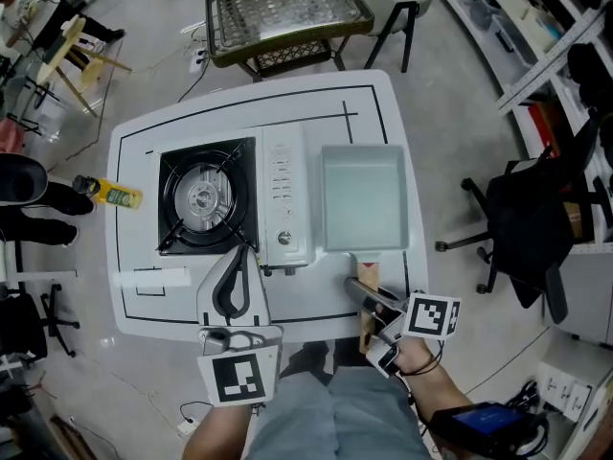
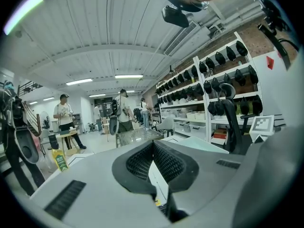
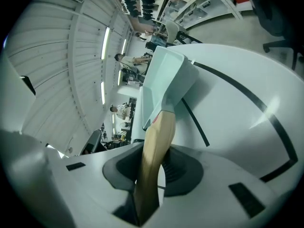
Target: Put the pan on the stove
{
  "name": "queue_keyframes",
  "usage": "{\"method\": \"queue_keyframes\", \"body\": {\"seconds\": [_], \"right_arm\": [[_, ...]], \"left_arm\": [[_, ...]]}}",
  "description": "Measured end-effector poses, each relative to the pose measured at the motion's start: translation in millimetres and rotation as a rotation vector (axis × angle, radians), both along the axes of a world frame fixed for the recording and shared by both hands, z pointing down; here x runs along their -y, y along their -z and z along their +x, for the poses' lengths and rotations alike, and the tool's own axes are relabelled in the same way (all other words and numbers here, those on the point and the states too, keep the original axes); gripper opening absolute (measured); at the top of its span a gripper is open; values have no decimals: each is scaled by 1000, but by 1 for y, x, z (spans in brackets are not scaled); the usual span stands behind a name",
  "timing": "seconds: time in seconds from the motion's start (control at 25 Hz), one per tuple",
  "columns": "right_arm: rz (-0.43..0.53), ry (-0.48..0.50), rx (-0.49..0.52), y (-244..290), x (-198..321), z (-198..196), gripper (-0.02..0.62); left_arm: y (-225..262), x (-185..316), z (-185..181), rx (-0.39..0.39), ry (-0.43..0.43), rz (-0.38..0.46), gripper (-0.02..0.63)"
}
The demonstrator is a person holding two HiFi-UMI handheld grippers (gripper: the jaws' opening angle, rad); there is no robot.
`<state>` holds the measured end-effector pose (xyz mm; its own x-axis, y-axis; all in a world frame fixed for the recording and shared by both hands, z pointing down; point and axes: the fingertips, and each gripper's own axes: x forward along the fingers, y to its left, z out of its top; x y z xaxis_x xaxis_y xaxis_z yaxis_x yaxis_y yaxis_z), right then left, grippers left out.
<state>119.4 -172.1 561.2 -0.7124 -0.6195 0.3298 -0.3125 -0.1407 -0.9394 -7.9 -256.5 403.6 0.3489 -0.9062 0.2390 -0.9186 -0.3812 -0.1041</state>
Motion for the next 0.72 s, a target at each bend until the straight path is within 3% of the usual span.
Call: {"method": "queue_keyframes", "body": {"seconds": [0.36,0.52,0.72], "right_arm": [[82,22,2,62,28,15,120],[78,70,-92,72,40,26,120],[121,122,-58,95,65,14,120]], "left_arm": [[45,1,9,-34,39,84,18],[65,8,11,-48,72,130,18],[80,19,4,-59,128,176,18]]}}
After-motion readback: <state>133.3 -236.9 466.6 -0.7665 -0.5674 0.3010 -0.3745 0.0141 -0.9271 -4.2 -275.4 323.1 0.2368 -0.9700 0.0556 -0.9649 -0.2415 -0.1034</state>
